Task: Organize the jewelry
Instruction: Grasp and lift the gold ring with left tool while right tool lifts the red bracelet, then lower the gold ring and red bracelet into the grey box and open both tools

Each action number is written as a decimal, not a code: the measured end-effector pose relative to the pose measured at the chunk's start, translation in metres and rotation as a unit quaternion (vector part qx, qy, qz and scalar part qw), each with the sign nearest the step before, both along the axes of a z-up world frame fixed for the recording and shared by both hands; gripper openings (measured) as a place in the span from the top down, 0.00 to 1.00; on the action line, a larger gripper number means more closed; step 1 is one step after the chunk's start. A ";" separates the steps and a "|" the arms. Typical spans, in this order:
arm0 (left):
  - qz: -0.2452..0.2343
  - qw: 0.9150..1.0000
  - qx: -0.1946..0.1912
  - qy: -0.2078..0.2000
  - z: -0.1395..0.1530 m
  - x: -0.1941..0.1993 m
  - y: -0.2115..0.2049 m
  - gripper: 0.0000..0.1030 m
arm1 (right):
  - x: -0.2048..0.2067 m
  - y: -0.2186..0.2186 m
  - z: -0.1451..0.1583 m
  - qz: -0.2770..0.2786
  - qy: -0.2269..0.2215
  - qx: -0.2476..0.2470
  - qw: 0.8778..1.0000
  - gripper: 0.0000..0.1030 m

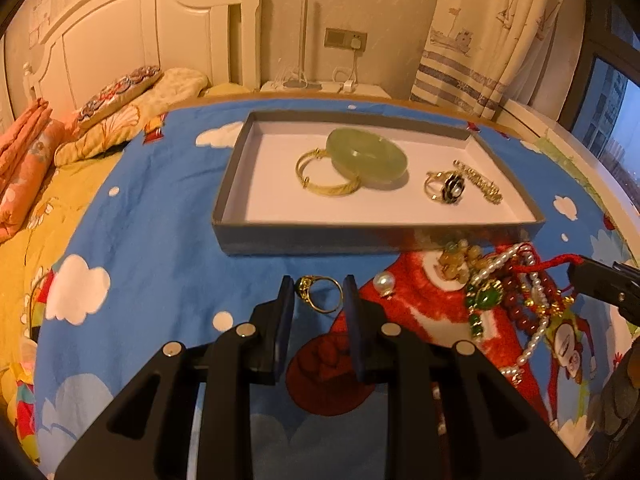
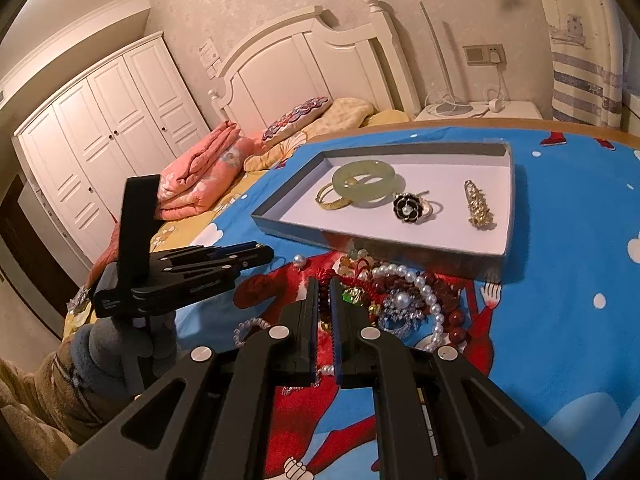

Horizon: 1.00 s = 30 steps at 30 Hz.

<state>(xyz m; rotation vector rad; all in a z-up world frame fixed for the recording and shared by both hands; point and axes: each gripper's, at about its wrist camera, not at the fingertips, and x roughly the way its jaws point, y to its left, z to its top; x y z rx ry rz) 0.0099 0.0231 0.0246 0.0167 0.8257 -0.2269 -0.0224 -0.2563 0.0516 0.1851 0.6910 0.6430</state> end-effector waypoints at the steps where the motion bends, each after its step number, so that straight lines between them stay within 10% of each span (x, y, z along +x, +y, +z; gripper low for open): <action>1: -0.001 1.000 0.000 -0.004 0.003 -0.001 -0.001 0.76 | 0.001 -0.001 0.002 -0.002 -0.003 0.000 1.000 0.93; 30: -0.055 0.998 0.003 -0.007 0.017 0.063 -0.061 0.76 | 0.087 -0.023 0.024 -0.079 -0.039 -0.028 0.996 0.93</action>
